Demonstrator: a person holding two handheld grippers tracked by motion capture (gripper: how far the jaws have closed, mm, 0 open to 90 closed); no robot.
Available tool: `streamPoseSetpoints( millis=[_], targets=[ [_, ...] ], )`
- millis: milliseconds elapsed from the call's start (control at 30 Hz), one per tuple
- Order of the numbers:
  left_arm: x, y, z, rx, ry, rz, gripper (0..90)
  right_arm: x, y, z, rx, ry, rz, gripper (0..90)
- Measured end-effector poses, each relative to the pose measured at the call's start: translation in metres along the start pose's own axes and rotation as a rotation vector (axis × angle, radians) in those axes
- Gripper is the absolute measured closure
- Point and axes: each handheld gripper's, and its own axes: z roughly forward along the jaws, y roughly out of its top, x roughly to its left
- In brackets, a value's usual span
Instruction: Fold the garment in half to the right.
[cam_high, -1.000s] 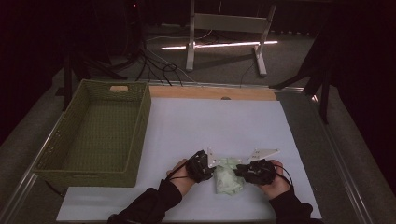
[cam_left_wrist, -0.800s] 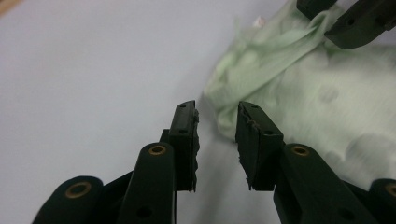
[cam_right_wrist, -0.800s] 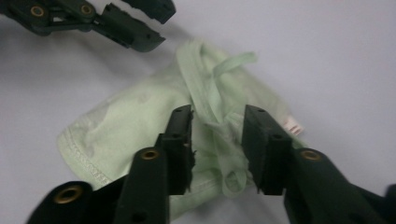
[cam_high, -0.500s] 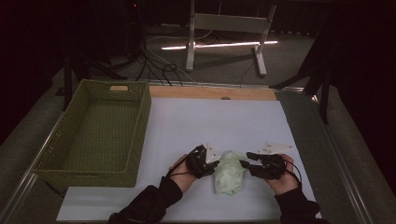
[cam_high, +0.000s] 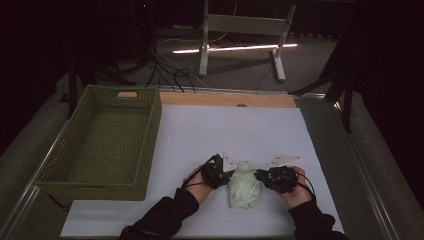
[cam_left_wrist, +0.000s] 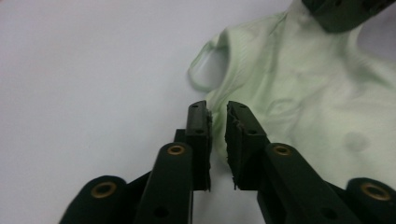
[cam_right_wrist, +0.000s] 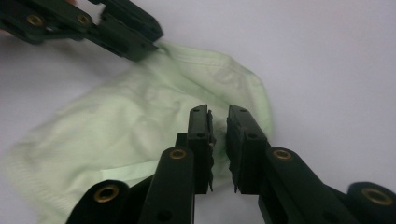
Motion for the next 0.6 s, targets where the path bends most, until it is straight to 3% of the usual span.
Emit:
streamPoseSetpoints(
  millis=[167,333,467,600],
  targets=[
    [0.0,-0.001,0.002,0.01,0.0,-0.003,83.1,-0.002,-0.002,0.016,0.052,-0.021,-0.007,82.4],
    [0.003,0.0,0.0,0.013,0.012,-0.011,88.2,-0.005,-0.003,0.016,0.079,-0.043,0.017,82.1],
    [0.003,0.0,-0.006,-0.019,0.001,-0.022,84.4,-0.009,0.002,0.009,0.03,-0.024,0.035,77.7],
    [-0.005,0.007,-0.019,-0.073,-0.029,-0.018,75.8,-0.017,0.015,-0.002,-0.026,-0.051,0.044,72.0]
  ],
)
